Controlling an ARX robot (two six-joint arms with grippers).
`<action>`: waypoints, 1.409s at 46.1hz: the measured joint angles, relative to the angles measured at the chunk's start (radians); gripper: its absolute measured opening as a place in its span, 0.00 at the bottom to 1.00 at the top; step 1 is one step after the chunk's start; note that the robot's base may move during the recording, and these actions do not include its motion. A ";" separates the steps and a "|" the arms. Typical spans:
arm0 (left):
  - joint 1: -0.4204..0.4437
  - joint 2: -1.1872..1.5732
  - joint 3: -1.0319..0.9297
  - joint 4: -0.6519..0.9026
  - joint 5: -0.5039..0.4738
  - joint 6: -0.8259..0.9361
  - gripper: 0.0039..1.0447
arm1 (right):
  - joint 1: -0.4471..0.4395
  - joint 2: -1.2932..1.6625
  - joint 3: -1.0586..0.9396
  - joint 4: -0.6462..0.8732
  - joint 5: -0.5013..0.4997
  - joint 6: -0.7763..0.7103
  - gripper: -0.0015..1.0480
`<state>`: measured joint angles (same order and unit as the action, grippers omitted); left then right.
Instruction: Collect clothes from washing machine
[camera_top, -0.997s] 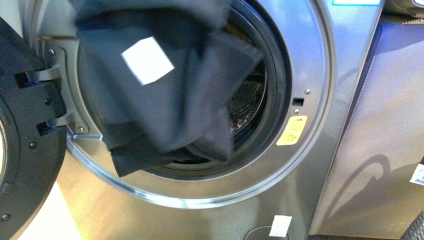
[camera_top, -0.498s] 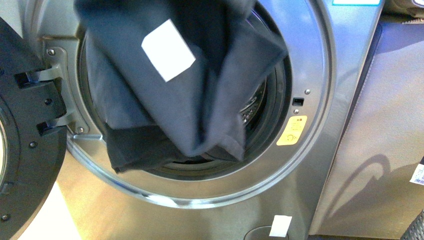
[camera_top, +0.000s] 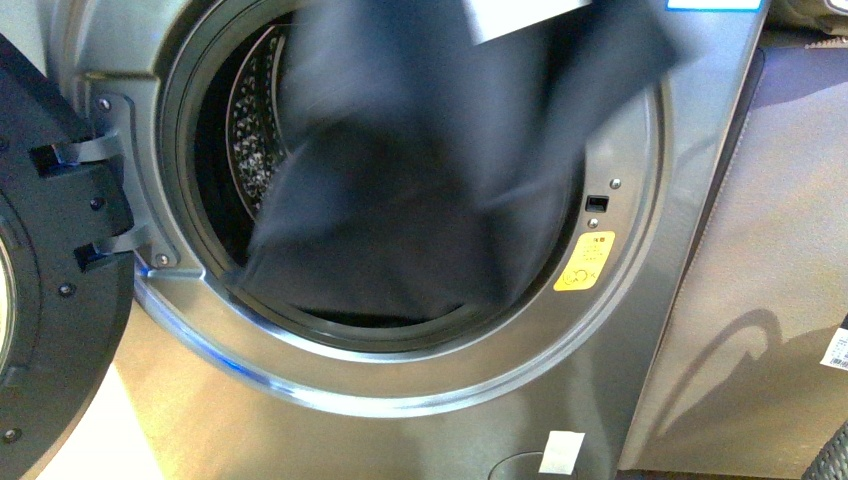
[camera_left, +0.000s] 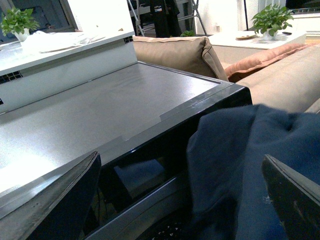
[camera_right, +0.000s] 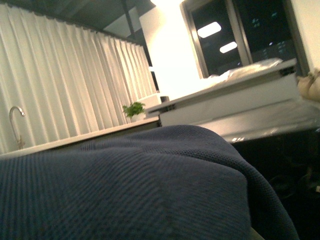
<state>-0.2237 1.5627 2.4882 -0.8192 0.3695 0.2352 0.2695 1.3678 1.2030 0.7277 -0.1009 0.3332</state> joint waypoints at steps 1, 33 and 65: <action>0.000 0.000 0.000 0.000 0.000 0.000 0.94 | -0.020 -0.016 -0.002 -0.002 -0.008 0.006 0.04; 0.000 0.000 0.000 0.000 0.000 0.000 0.94 | -0.998 -0.328 -0.126 0.173 -0.283 0.115 0.04; 0.000 0.000 0.000 0.000 0.000 0.000 0.94 | -1.031 -0.129 -0.470 -0.187 -0.611 -0.065 0.29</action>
<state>-0.2237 1.5623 2.4882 -0.8192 0.3695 0.2352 -0.7616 1.2385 0.7330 0.5411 -0.7116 0.2684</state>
